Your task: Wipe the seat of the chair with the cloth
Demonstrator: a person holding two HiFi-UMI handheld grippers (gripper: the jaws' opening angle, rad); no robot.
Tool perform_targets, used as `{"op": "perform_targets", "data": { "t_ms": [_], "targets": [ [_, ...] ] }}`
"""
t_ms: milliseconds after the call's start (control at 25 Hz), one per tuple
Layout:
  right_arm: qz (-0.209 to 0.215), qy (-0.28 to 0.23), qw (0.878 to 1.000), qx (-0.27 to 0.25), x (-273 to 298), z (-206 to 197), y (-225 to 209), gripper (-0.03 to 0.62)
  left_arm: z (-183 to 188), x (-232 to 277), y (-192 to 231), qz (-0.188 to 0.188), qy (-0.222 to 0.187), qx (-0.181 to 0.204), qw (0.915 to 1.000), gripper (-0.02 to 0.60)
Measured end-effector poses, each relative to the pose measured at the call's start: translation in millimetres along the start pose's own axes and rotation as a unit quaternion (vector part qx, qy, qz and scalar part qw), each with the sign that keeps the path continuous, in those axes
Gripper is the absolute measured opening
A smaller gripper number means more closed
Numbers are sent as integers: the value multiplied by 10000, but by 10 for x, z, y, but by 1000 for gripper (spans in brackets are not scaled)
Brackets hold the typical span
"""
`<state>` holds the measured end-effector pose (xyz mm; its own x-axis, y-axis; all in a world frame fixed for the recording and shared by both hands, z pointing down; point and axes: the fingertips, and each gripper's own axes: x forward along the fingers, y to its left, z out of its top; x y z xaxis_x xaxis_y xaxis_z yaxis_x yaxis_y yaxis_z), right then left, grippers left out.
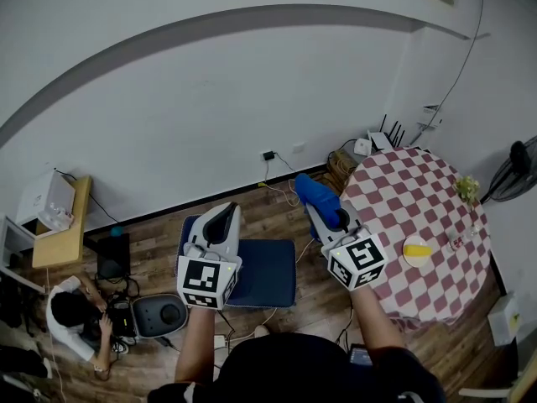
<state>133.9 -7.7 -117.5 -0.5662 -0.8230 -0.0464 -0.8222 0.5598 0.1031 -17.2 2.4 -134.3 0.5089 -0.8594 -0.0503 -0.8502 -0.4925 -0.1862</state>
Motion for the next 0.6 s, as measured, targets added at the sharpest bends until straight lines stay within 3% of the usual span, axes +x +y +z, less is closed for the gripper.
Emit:
{"op": "perform_targets", "data": {
  "t_ms": [600],
  "targets": [
    [-29,-103,9999,108,-84,42,103,60,57,-105,-129,-133,-102,32,9999,18]
  ]
}}
